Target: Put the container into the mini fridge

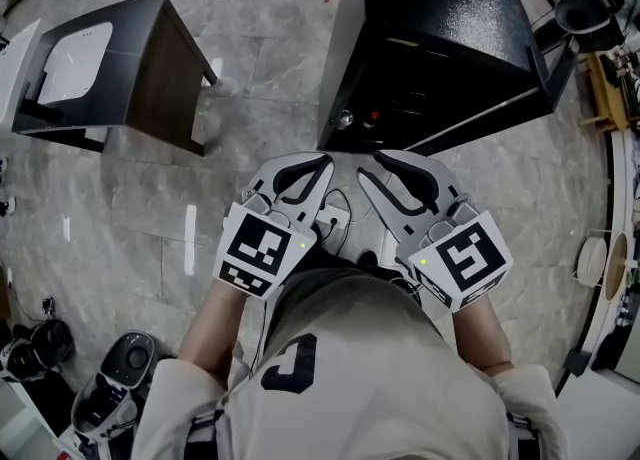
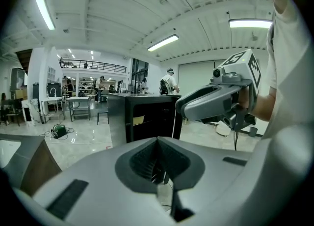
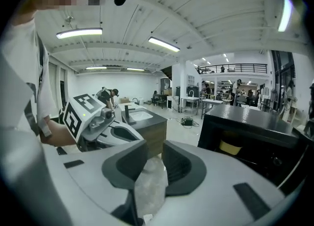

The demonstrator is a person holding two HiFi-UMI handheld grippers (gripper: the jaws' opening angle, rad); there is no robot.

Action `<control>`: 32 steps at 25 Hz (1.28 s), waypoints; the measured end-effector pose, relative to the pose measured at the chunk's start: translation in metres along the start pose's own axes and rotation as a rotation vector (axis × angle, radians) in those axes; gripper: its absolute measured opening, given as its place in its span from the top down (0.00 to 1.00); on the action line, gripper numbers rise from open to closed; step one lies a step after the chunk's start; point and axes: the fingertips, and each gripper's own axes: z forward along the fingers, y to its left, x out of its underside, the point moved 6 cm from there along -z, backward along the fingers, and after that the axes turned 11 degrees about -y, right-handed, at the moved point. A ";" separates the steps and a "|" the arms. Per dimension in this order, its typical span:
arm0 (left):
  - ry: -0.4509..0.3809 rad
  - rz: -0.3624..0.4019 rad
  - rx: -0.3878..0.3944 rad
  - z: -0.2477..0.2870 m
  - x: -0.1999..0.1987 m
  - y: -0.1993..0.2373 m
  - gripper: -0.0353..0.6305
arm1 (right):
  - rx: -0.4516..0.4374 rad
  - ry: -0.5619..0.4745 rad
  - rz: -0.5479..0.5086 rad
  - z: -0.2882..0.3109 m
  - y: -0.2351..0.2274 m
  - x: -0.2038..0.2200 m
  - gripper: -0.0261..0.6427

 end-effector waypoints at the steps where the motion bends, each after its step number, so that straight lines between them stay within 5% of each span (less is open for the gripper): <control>1: 0.002 0.001 -0.009 -0.001 0.000 -0.001 0.86 | -0.003 -0.017 0.009 -0.002 0.001 -0.002 0.80; 6: 0.024 0.009 -0.046 -0.006 0.001 -0.010 0.86 | -0.025 -0.103 0.030 -0.020 0.004 -0.013 0.80; 12: 0.023 0.072 -0.004 0.011 -0.015 -0.045 0.86 | -0.026 -0.170 0.078 -0.057 -0.008 -0.010 0.86; 32: -0.018 0.132 0.013 0.052 -0.047 -0.165 0.86 | -0.036 -0.260 0.200 -0.185 -0.025 0.016 0.92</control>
